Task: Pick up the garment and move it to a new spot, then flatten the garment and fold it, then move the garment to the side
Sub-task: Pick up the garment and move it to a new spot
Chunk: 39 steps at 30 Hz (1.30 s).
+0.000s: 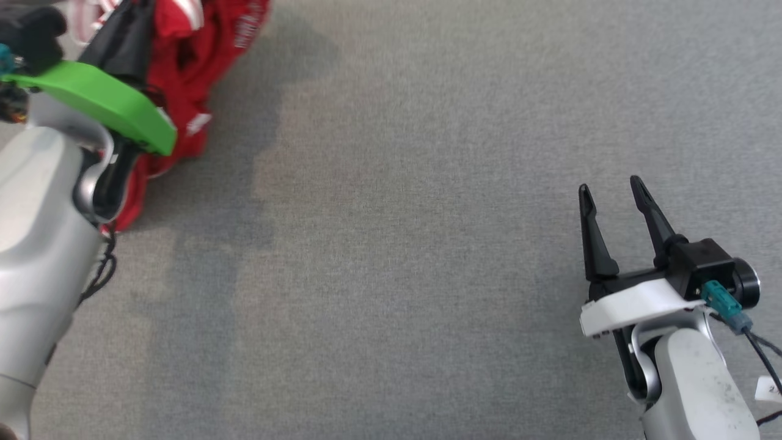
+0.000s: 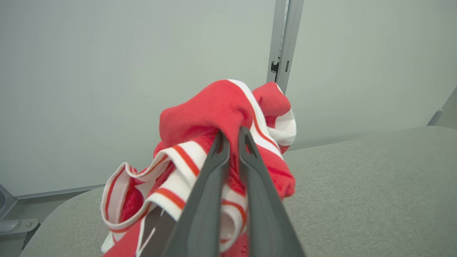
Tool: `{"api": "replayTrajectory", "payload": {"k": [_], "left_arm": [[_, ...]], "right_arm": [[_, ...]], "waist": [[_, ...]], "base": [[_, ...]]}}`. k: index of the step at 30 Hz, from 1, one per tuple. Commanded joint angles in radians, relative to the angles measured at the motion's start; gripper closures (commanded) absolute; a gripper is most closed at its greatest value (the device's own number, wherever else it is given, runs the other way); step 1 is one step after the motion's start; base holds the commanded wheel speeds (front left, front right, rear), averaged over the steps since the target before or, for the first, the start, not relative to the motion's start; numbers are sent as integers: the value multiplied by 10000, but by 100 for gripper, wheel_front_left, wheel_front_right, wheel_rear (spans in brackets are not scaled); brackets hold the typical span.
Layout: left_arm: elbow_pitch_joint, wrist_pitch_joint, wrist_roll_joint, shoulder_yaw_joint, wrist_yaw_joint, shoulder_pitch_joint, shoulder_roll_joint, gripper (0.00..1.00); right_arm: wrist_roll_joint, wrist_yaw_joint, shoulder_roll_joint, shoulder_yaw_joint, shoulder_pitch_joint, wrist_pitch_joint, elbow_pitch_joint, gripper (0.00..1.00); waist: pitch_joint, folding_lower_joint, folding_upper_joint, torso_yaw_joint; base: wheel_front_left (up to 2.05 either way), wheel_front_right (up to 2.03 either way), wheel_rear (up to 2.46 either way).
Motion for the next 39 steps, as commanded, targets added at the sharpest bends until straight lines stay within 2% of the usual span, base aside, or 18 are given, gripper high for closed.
{"api": "replayTrajectory", "payload": {"k": [1,10,15,18,22,26,29,30,31,32,39], "left_arm": [[-486,78,36,-51,102,233,-76,100],[-5314,1188,-264,-729,1113,1460,-469,100],[-6735,1584,-427,-1346,1583,2068,-1081,100],[-6654,1727,-497,-1749,1740,2400,-1456,100],[-5853,1775,-518,-2249,1693,2858,-1893,100],[-4473,1613,-607,-2703,1462,3377,-2282,100],[-3371,1349,-683,-3007,1134,3784,-2590,100],[-3066,1240,-721,-3028,1075,3890,-2666,64],[-2732,1114,-655,-3111,972,3985,-2728,10],[-2490,1052,-576,-3200,904,4067,-2768,0],[-1627,429,-828,-3182,613,4601,-3025,0]], "right_arm": [[103,-10,-30,-20,246,-3,43,0],[462,-10,-33,-146,753,-3,5,0],[617,-10,-28,-235,847,-3,-46,0],[726,-10,-30,-209,881,-3,-65,0],[859,-10,-30,-190,953,-3,-62,0],[984,-10,-28,-204,1036,-3,-41,0],[1042,-10,-31,-180,1093,-3,0,0],[1059,-10,-30,-186,1131,-3,9,0],[1070,-10,-28,-181,1174,-3,20,0],[1072,-10,-28,-175,1198,-3,32,0],[940,-10,-28,-359,1416,-3,142,0]], "waist": [[-1032,0,0,-274],[-1702,0,0,-845],[-1663,0,0,-1228],[-1571,0,0,-1527],[-1438,0,0,-1942],[-1382,0,0,-2238],[-1407,0,0,-2394],[-1419,0,0,-2416],[-1438,0,0,-2442],[-1464,0,0,-2459],[-1798,0,0,-2317]], "base": [[0,0,0],[0,0,0],[0,0,0],[0,0,0],[0,0,0],[0,0,0],[0,0,0],[0,0,0],[0,0,0],[0,0,0],[0,0,0]]}}
